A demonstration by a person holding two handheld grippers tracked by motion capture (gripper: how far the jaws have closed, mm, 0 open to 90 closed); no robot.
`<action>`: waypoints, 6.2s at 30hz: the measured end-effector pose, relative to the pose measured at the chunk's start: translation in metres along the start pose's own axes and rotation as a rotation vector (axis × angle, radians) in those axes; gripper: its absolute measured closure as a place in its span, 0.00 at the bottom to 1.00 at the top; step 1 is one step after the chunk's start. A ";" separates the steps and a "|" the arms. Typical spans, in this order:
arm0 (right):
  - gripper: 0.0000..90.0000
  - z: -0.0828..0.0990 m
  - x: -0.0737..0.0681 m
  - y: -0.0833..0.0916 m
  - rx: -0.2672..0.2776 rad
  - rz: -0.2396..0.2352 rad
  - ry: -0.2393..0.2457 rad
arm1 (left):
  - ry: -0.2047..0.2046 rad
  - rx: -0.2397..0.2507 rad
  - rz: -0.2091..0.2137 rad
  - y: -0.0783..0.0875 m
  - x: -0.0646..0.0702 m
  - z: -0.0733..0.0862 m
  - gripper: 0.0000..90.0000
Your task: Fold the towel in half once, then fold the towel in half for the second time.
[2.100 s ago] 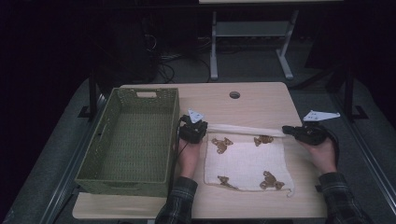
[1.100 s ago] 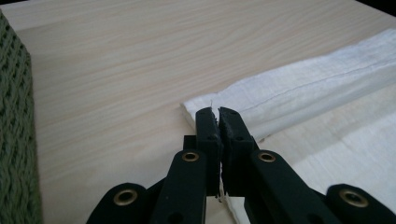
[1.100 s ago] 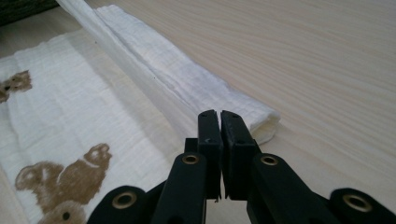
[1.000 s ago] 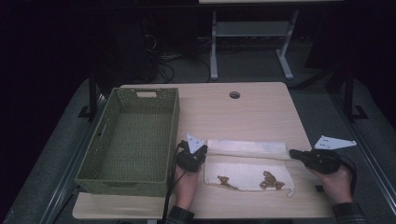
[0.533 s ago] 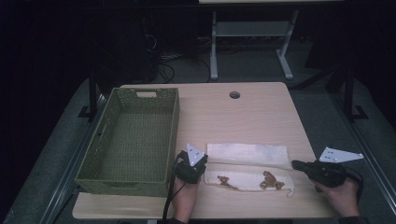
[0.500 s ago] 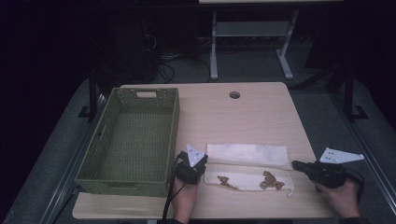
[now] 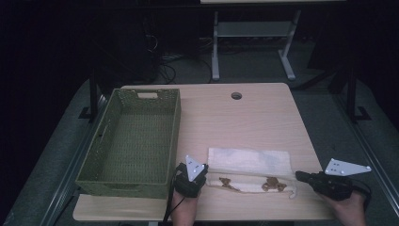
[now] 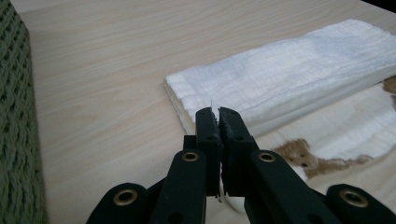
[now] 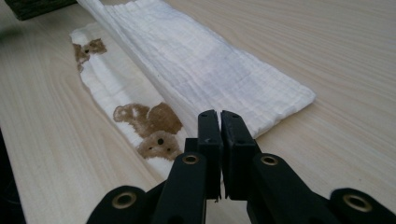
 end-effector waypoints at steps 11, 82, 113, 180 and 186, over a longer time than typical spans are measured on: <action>0.96 0.016 -0.006 -0.003 -0.062 -0.024 -0.019 | -0.003 -0.050 0.050 -0.006 0.007 0.020 0.96; 0.96 -0.049 0.079 -0.062 -0.103 0.059 -0.043 | -0.051 -0.133 0.114 -0.095 -0.046 -0.052 0.95; 0.96 -0.075 0.092 -0.054 0.007 0.083 -0.033 | -0.020 0.011 0.025 -0.067 -0.051 -0.067 0.96; 0.98 -0.013 0.035 -0.037 -0.132 -0.045 -0.001 | -0.112 -0.108 0.192 -0.039 0.009 -0.001 0.91; 0.99 -0.008 0.032 -0.037 -0.155 -0.048 0.005 | -0.137 -0.131 0.195 -0.042 0.005 0.007 0.95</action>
Point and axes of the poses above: each handheld gripper's, and its own axes: y roughly backward along the jaws, z roughly out of its underside, x roughly to its right, the point moved 6 cm from there along -y, roughly forward along the jaws, and after that the axes turned 12 degrees about -x, right-handed, at the moved point
